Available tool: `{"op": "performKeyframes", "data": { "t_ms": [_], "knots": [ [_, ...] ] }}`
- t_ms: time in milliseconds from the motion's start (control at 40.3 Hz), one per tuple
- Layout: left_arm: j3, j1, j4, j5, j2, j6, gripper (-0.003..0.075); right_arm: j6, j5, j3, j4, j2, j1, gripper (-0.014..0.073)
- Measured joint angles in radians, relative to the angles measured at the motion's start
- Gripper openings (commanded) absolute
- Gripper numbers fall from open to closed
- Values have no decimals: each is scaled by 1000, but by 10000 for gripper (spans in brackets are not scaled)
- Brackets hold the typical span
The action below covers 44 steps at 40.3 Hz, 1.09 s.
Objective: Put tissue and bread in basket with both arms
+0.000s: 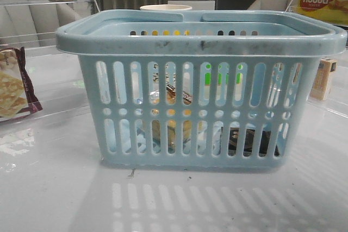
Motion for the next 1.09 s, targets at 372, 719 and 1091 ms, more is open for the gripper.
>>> {"op": "performKeyframes", "data": {
  "t_ms": [372,719,1091],
  "knots": [
    [369,234,1,-229,-347,0,91,0,0,0,0,0,0,56],
    [519,268,1,-492,-374,0,91,-2,2,0,-2,0,0,56],
    [519,295,1,-518,-374,0,91,0,2,0,-2,0,0,56]
  ]
}}
